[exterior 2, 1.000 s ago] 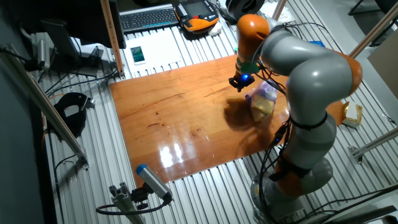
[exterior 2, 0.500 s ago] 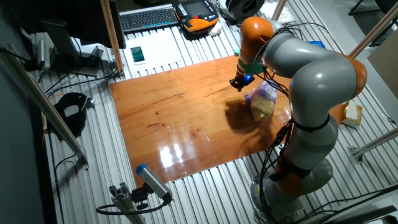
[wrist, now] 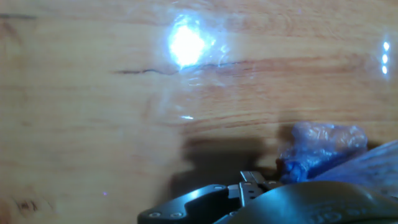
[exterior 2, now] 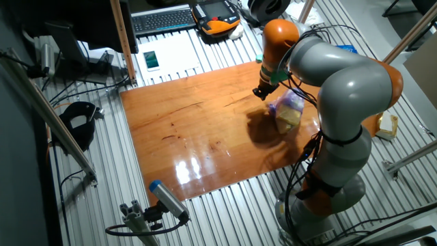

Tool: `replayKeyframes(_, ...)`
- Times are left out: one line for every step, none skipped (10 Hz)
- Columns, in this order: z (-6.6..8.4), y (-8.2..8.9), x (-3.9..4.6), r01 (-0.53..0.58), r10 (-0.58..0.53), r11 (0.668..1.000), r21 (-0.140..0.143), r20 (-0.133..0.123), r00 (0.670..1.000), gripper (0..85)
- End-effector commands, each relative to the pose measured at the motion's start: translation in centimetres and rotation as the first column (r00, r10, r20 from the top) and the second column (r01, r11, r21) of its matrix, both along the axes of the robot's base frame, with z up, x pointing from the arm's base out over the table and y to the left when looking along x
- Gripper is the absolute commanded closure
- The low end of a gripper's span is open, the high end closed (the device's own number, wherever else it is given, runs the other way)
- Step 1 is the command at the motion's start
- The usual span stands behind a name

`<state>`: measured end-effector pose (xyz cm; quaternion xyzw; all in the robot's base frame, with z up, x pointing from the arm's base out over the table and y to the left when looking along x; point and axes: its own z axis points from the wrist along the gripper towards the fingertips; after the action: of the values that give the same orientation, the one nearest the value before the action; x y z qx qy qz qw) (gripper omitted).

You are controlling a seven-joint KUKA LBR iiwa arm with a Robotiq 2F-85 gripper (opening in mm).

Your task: Pick up a bag of things

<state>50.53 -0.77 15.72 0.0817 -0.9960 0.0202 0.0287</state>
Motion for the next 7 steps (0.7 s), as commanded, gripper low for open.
replayKeyframes(-0.06,-0.06,0.03,-0.28,0.28,0.96,-0.001,0.004,0.96,85.0)
replayKeyframes(-0.16,-0.2,0.05,-0.28,0.28,0.96,-0.001,0.004,0.96,85.0)
replayKeyframes(-0.24,-0.33,0.04,-0.28,0.28,0.96,0.001,0.006,0.96,85.0)
replayKeyframes(-0.3,-0.4,0.03,-0.28,0.28,0.96,0.001,0.006,0.96,85.0)
replayKeyframes(-0.31,-0.48,0.02,-0.28,0.28,0.96,0.003,0.007,0.96,85.0)
replayKeyframes(-0.26,-0.56,0.03,-0.28,0.28,0.96,0.003,0.007,0.96,85.0)
replayKeyframes(-0.16,-0.68,0.07,-0.28,0.28,0.96,0.003,0.005,0.96,85.0)
